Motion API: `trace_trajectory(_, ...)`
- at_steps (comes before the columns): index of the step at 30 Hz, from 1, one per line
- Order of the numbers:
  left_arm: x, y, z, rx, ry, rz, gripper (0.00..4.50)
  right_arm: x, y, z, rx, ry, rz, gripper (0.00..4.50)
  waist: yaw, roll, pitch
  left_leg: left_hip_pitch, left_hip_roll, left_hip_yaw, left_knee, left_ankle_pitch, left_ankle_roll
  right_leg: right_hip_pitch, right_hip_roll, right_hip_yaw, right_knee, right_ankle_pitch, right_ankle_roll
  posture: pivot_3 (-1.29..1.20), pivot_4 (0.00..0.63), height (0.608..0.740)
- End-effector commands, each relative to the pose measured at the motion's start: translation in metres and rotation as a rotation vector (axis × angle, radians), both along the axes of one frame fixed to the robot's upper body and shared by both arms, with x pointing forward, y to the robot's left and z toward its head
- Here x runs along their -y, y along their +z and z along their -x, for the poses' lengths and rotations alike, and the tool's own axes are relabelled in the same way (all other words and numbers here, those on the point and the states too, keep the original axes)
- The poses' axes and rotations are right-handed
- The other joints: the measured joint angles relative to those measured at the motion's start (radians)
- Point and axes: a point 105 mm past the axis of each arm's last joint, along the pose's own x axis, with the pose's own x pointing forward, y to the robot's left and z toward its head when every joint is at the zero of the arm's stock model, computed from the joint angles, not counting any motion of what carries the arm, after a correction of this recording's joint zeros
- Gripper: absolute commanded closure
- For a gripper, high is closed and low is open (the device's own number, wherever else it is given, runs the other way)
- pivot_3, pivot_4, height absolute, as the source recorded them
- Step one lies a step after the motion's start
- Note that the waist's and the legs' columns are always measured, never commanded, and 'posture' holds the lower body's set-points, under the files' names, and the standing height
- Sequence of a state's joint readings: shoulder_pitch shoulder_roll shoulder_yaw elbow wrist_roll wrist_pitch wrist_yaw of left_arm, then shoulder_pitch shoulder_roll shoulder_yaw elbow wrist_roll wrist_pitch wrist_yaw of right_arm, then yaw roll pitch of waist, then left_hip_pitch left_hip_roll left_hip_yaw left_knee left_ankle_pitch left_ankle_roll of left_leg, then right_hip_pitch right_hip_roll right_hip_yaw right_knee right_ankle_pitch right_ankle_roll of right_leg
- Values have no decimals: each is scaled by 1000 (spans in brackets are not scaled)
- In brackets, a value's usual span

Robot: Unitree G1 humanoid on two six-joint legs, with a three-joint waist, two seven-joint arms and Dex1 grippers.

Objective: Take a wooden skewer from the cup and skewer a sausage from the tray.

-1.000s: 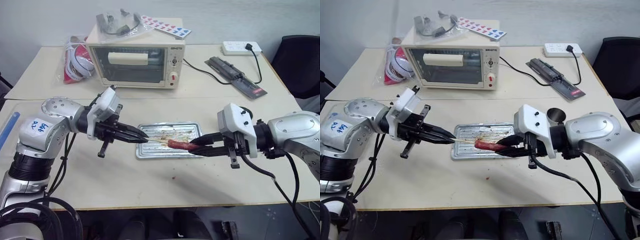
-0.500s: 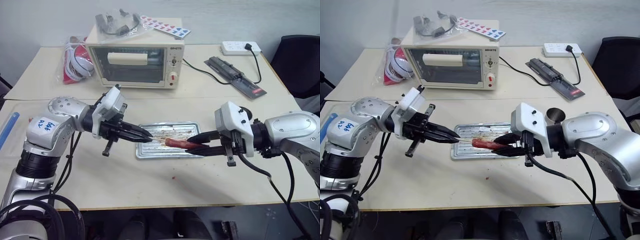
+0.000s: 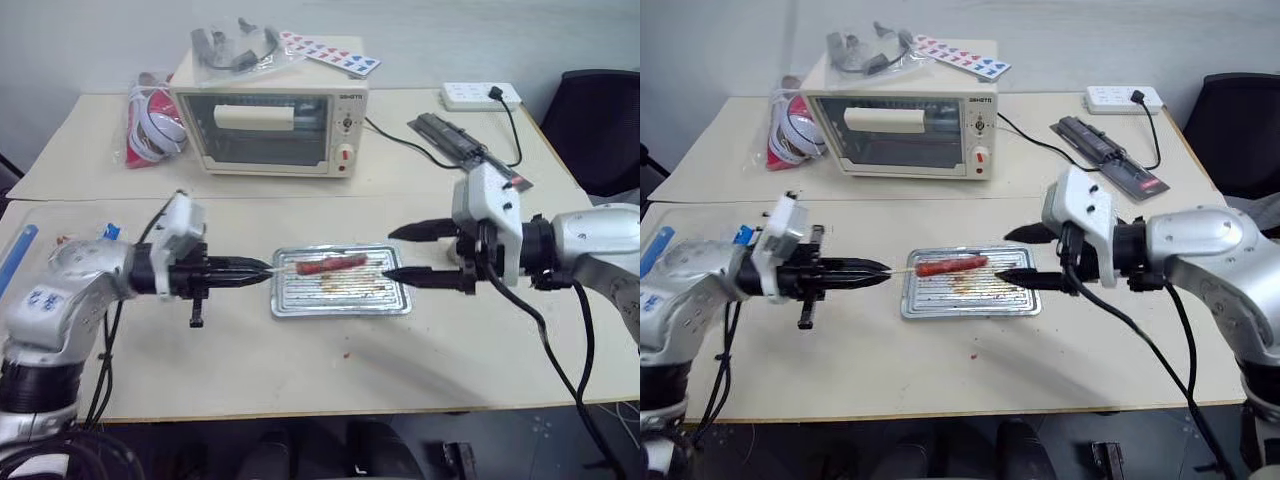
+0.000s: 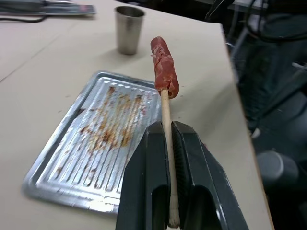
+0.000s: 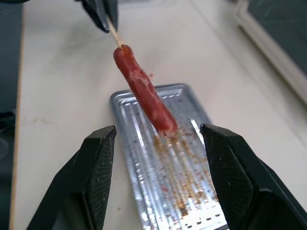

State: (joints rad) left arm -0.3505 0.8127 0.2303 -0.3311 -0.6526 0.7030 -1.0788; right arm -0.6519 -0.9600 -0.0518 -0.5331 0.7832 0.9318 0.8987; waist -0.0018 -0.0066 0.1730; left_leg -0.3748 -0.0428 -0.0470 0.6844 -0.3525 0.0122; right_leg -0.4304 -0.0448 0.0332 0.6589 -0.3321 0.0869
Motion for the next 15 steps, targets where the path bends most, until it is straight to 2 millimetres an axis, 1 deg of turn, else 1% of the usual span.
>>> trace_trajectory(1,-23,15,7,98,224,55,4500,-8,14,5,21,44,-69,861,0,0,0,0,0,0,0,0,0,0,0,0,0,0,0,0,150,740)
trace_trajectory(4,-49,12,14,114,416,82,4500,-17,16,2,25,66,-99,102,-1,0,0,0,0,0,0,0,0,0,0,0,0,0,0,0,150,740)
trace_trajectory(5,-61,11,18,120,492,89,4500,-20,18,1,21,78,-113,6,0,0,0,0,0,0,0,0,0,0,0,0,0,0,0,0,150,740)
trace_trajectory(7,-87,8,29,127,640,99,4500,-23,18,2,17,113,-124,6,-1,0,0,0,0,0,0,0,0,0,0,0,-1,0,0,0,150,740)
trace_trajectory(10,-133,-3,52,114,862,78,4500,-29,19,2,13,163,-133,6,-1,-1,0,0,0,0,0,0,0,0,0,0,-1,0,0,0,150,740)
trace_trajectory(11,-145,-6,58,108,911,68,4500,-31,19,1,10,171,-139,6,0,-1,-1,1,0,0,0,0,0,0,0,0,-2,0,0,0,150,740)
trace_trajectory(13,-171,-12,67,97,1010,58,4500,-35,21,-2,-13,186,-164,6,0,-1,-1,1,0,0,0,0,0,1,0,0,-2,0,0,0,150,740)
trace_trajectory(15,-195,-16,69,99,1096,43,4500,-39,23,-6,-2,190,-170,6,4,-1,-1,2,0,0,0,0,0,2,0,-1,-2,0,0,0,150,740)
